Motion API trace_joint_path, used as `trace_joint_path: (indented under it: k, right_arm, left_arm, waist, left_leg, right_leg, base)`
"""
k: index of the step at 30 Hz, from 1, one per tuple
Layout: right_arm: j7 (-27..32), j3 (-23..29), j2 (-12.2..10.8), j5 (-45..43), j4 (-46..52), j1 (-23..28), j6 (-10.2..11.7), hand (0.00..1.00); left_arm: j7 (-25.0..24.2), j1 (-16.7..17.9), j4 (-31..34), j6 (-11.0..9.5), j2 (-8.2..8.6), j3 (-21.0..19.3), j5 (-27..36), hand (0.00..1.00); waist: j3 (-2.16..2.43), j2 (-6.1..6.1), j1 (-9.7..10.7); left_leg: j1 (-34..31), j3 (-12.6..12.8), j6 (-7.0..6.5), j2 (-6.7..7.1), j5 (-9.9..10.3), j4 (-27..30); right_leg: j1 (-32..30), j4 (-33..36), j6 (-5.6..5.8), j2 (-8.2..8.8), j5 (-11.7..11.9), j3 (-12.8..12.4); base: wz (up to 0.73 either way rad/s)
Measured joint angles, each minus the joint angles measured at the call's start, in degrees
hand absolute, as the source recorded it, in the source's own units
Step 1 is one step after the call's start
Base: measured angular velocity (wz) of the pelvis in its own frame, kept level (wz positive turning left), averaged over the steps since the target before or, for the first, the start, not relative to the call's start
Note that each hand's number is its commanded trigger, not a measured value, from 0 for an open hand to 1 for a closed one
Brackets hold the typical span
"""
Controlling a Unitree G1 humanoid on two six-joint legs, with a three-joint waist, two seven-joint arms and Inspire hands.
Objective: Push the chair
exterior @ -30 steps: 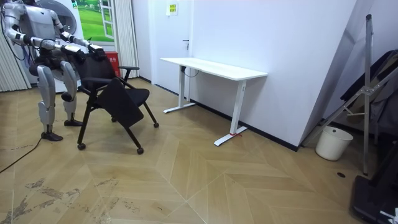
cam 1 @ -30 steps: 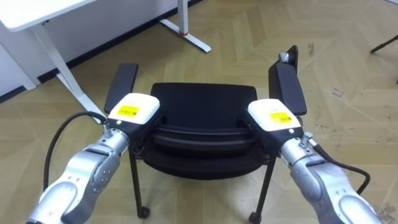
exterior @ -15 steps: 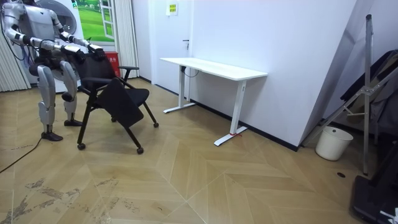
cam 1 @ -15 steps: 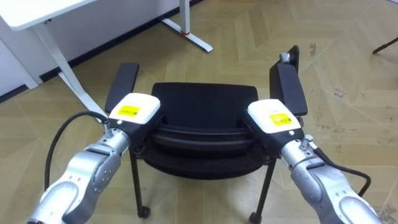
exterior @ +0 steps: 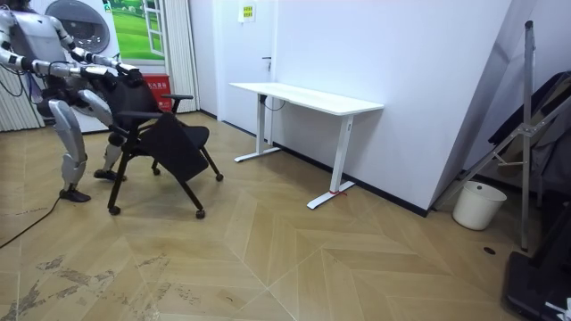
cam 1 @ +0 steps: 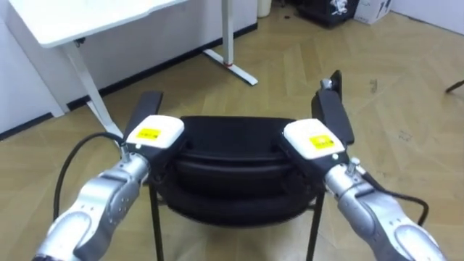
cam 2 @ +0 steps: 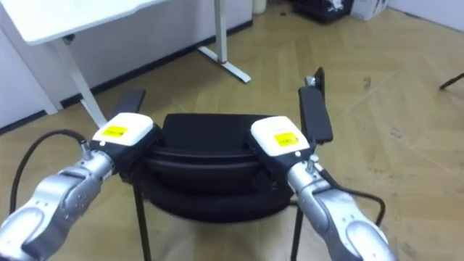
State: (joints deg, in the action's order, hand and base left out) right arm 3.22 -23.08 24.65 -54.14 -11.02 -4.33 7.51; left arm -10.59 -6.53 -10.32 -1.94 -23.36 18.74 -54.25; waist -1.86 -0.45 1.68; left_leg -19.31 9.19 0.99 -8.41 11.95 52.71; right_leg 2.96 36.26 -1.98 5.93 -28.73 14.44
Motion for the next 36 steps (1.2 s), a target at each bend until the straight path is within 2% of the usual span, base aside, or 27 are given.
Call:
trace_joint_path:
  k: [1,2,3,4,5,6,7,8,10,11,12,13,14,15,16,17,19,23,24,26,27,30,32,33,34,35,36]
  right_arm:
    - [0.4,0.0,0.4,0.0,0.0,0.1,0.4,1.00]
    - [0.5,0.0,0.4,-0.2,0.0,0.2,0.4,1.00]
    - [1.2,0.0,1.2,-0.2,0.0,0.3,0.6,1.00]
    - [2.2,0.0,1.5,0.0,0.1,0.7,0.6,1.00]
    - [2.6,0.1,1.5,0.1,0.0,1.0,0.5,1.00]
    - [3.4,0.1,1.6,0.3,0.1,1.6,0.4,1.00]
    - [4.3,0.1,2.0,0.5,0.3,1.8,0.5,1.00]
    - [4.9,0.3,2.0,0.4,0.5,1.9,0.5,1.00]
    - [6.5,0.5,2.3,0.4,0.4,1.9,0.4,1.00]
    - [6.7,0.5,2.3,0.4,0.3,1.8,0.3,1.00]
    - [6.7,0.5,2.6,0.3,0.3,1.4,0.2,1.00]
    - [6.6,0.5,2.4,0.3,0.1,1.3,0.1,1.00]
    - [6.6,0.5,2.4,0.3,-0.1,1.3,0.1,1.00]
    - [6.6,0.4,2.3,0.4,-0.8,1.4,0.6,1.00]
    - [7.0,0.4,1.8,0.4,-1.7,1.4,0.9,1.00]
    - [7.3,0.3,1.5,0.4,-2.1,1.3,1.1,1.00]
    - [8.6,-0.2,0.9,0.3,-3.1,1.0,1.2,1.00]
    - [9.2,-0.7,1.0,0.3,-3.0,0.9,1.2,1.00]
    - [9.2,-0.7,1.1,0.1,-2.7,0.9,1.2,1.00]
    - [9.0,-0.8,1.2,0.0,-2.5,0.9,1.2,1.00]
    - [9.1,-0.9,1.2,0.0,-2.5,1.0,1.2,1.00]
    - [9.2,-1.5,1.7,0.1,-2.6,1.1,1.3,1.00]
    - [9.4,-1.5,1.9,0.0,-2.4,1.2,1.4,1.00]
    - [9.6,-1.5,1.9,0.0,-2.4,1.0,1.4,1.00]
    - [9.6,-1.4,2.1,0.0,-2.3,0.9,1.2,1.00]
    - [9.5,-1.3,2.1,0.1,-2.3,0.9,1.2,1.00]
    - [9.0,-1.1,2.0,0.2,-2.2,0.8,1.2,1.00]
  left_arm:
    - [0.0,0.4,0.2,-0.1,0.07,0.0,0.1,1.00]
    - [0.0,0.5,0.3,-0.3,0.07,0.0,0.2,1.00]
    - [0.0,0.5,0.7,-0.6,0.01,0.0,0.2,1.00]
    - [0.0,0.4,1.3,-0.6,0.01,0.0,0.3,1.00]
    - [0.0,0.5,1.4,-0.6,-0.06,0.0,0.3,1.00]
    - [0.0,0.5,2.0,-0.7,-0.32,0.2,0.3,1.00]
    - [-0.1,0.3,2.8,-0.7,-0.65,0.3,0.2,1.00]
    - [-0.1,0.2,3.1,-0.7,-0.69,0.3,0.2,1.00]
    - [0.2,-0.4,3.2,-0.7,-0.63,0.5,0.2,1.00]
    - [0.3,-0.7,3.0,-0.7,-0.49,0.6,0.3,1.00]
    - [0.3,-1.3,2.5,-0.7,-0.37,0.8,0.6,1.00]
    - [0.4,-1.6,1.9,-0.7,-0.40,1.1,0.8,1.00]
    - [0.4,-1.8,1.7,-0.8,-0.49,1.3,0.8,1.00]
    - [0.4,-2.0,1.2,-1.1,-0.67,1.7,0.8,1.00]
    - [0.4,-2.0,0.9,-1.2,-0.80,1.7,0.8,1.00]
    - [0.5,-2.1,0.9,-1.3,-1.02,1.8,0.8,1.00]
    - [1.4,-2.3,0.7,-1.5,-2.00,2.0,1.3,1.00]
    - [2.0,-2.5,-0.3,-2.5,-2.48,2.0,2.3,1.00]
    - [1.9,-2.4,-0.4,-2.5,-2.47,2.0,2.4,1.00]
    - [1.4,-2.5,-0.5,-2.5,-2.50,1.9,2.5,1.00]
    - [1.3,-2.5,-0.6,-2.5,-2.49,1.9,2.9,1.00]
    - [1.3,-2.3,-1.3,-3.1,-2.55,2.0,3.2,1.00]
    - [1.3,-2.3,-1.2,-3.1,-2.45,1.7,3.1,1.00]
    - [1.3,-2.4,-1.1,-2.9,-2.28,1.6,2.8,1.00]
    - [1.4,-2.4,-0.8,-2.7,-2.07,1.6,2.7,1.00]
    - [1.4,-2.4,-0.6,-2.5,-1.94,1.7,2.7,1.00]
    - [1.1,-2.4,0.0,-2.1,-2.16,1.7,2.7,1.00]
  waist:
    - [0.06,-0.08,-0.2]
    - [0.09,-0.14,-0.6]
    - [0.11,-0.14,-0.7]
    - [0.25,-0.35,-0.8]
    - [0.49,-0.57,-1.0]
    - [1.04,-1.02,-1.2]
    - [1.35,-1.56,-0.9]
    - [1.68,-1.22,-0.6]
    - [1.80,-2.53,-0.5]
    - [1.80,-2.29,-0.5]
    - [1.63,-1.41,-0.5]
    - [1.45,-1.18,-0.2]
    - [1.37,-1.15,0.2]
    - [1.05,-0.75,0.4]
    - [1.09,-0.74,0.4]
    - [1.03,-0.69,0.4]
    - [0.80,-0.35,0.9]
    - [0.17,0.90,0.7]
    - [0.04,1.70,0.7]
    - [-0.12,2.18,0.5]
    - [-0.19,2.30,1.0]
    - [-0.12,2.34,1.2]
    - [0.07,2.30,2.1]
    - [0.59,1.94,2.1]
    - [0.82,2.24,1.4]
    - [0.94,2.52,1.5]
    - [1.18,2.81,1.4]
  left_leg:
    - [-1.3,0.7,-0.04,1.91,-0.3,-5.1]
    - [-1.4,1.1,-0.06,2.73,-0.6,-8.6]
    - [-1.7,1.4,-0.48,3.85,-1.5,-16.2]
    - [-1.6,1.5,-1.16,4.39,-3.5,-22.1]
    - [-1.5,1.7,-1.57,4.39,-5.3,-23.1]
    - [-0.9,3.2,-2.53,4.31,-7.5,-24.0]
    - [-0.8,4.7,-3.37,4.48,-7.8,-23.8]
    - [-0.5,5.1,-3.88,5.03,-7.5,-23.6]
    - [0.8,6.4,-7.10,7.95,-5.3,-22.7]
    - [1.0,6.2,-7.43,8.41,-4.6,-22.1]
    - [1.3,6.0,-7.98,8.53,-2.5,-20.2]
    - [2.3,5.9,-8.36,8.77,-1.0,-19.4]
    - [3.0,5.8,-8.60,8.94,-0.3,-19.2]
    - [4.3,5.6,-9.02,9.28,1.0,-19.0]
    - [5.3,5.6,-9.36,9.32,2.2,-18.9]
    - [5.7,5.4,-9.43,9.33,2.7,-18.9]
    - [6.6,4.5,-9.56,9.27,4.0,-18.9]
    - [8.8,4.3,-9.36,8.75,6.8,-17.9]
    - [9.2,4.1,-9.20,8.23,8.2,-16.8]
    - [10.7,3.7,-8.68,8.10,9.8,-16.2]
    - [11.6,2.8,-8.37,8.10,10.8,-15.6]
    - [14.4,0.8,-7.09,8.11,13.2,-15.4]
    - [15.2,-1.2,-6.27,7.98,14.8,-14.9]
    - [16.0,-2.0,-5.36,7.66,15.2,-15.3]
    - [17.0,-2.3,-4.37,6.69,15.8,-15.6]
    - [17.6,-2.6,-3.81,5.98,16.2,-15.7]
    - [18.4,-3.7,-2.71,4.81,17.0,-16.1]
  right_leg:
    - [0.1,0.1,-0.04,0.91,-0.3,0.2]
    - [0.2,0.0,0.12,1.15,-0.4,0.0]
    - [0.6,-0.5,0.52,1.12,-0.6,0.1]
    - [1.2,-1.2,0.94,1.02,-0.8,0.1]
    - [1.5,-1.6,1.21,1.06,-0.9,-0.2]
    - [2.1,-2.9,2.05,1.51,-0.9,-0.5]
    - [2.6,-3.8,3.07,2.21,-0.9,-0.5]
    - [3.0,-4.2,3.60,2.83,-0.9,-0.3]
    - [3.8,-3.0,5.94,5.61,-1.0,-1.1]
    - [3.4,-1.0,6.48,6.22,-0.6,-0.9]
    - [1.2,5.4,6.43,7.38,1.8,-1.2]
    - [-1.4,12.0,6.12,8.31,5.6,-2.7]
    - [-2.6,15.2,5.87,8.55,7.9,-3.7]
    - [-5.1,20.9,5.50,9.27,13.2,-5.1]
    - [-7.4,24.6,5.26,9.48,16.7,-6.0]
    - [-8.7,25.7,5.41,9.40,16.8,-5.8]
    - [-14.1,27.1,6.10,8.05,14.7,-4.7]
    - [-21.6,22.9,5.88,4.99,13.8,-4.8]
    - [-23.5,18.9,5.82,3.83,13.8,-5.0]
    - [-25.2,11.2,5.37,2.77,14.2,-4.8]
    - [-25.7,6.0,4.75,2.25,15.0,-5.0]
    - [-25.0,-5.5,3.75,1.05,19.0,-5.5]
    - [-23.8,-8.6,3.31,1.01,22.8,-4.9]
    - [-23.3,-8.5,2.16,0.59,24.7,-4.7]
    - [-22.4,-8.0,1.50,-0.70,25.0,-4.7]
    - [-22.0,-7.6,0.91,-1.19,24.6,-4.1]
    - [-21.1,-6.9,0.03,-1.69,24.0,-2.1]
  base:
    - [-0.22]
    - [-0.22]
    - [-0.12]
    - [-0.09]
    - [-0.10]
    - [-0.08]
    - [0.00]
    - [0.00]
    - [-0.18]
    - [-0.29]
    - [-0.18]
    - [-0.10]
    - [0.03]
    - [0.00]
    - [-0.06]
    - [-0.10]
    - [0.03]
    - [0.02]
    - [-0.03]
    - [0.09]
    - [0.34]
    - [0.36]
    - [0.50]
    - [0.28]
    - [0.16]
    - [0.18]
    - [0.32]
